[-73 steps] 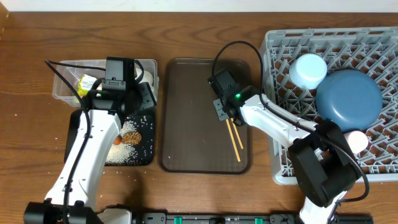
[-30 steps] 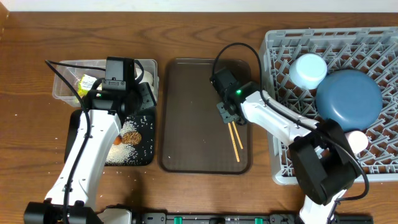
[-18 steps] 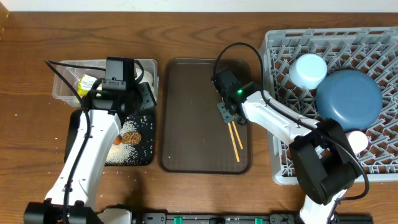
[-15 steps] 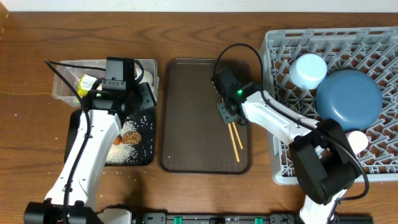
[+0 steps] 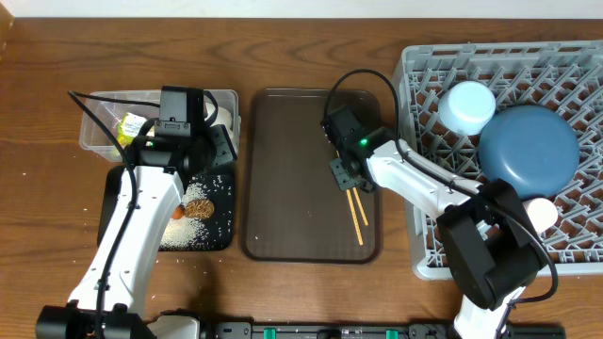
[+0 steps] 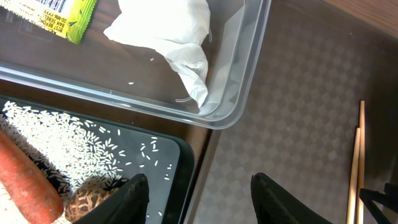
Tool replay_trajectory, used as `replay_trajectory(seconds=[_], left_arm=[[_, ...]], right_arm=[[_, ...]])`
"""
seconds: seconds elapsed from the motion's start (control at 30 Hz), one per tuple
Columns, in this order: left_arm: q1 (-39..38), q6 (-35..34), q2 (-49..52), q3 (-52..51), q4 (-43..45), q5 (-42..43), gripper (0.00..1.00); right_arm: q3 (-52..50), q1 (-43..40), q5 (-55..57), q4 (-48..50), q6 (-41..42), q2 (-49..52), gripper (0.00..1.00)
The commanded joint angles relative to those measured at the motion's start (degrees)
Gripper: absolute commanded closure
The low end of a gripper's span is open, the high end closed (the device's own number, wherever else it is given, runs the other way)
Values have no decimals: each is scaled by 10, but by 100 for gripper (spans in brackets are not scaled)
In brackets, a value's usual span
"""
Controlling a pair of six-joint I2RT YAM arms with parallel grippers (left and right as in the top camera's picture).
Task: Sort waste into correct bins and load items into the dishwasher rack
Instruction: 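Lower the right gripper and pinch one wooden chopstick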
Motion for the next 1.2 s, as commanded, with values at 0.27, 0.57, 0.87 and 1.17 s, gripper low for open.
replay_trajectory(seconds=[0.27,0.57,0.87,1.17], left_arm=[[2,-5,1,6,-6,-3,46],[2,-5,1,6,-6,-3,46],[2,-5,1,6,-7,-3,46],[2,-5,1,6,-6,-3,46]], right_arm=[[-37,-3,1,39,-3,-9,76],[-43,-3,2,49,-3,-9,86],[-60,-3,2,78,-3,-9,85],[-60,-2,2,83,-2,-9,99]])
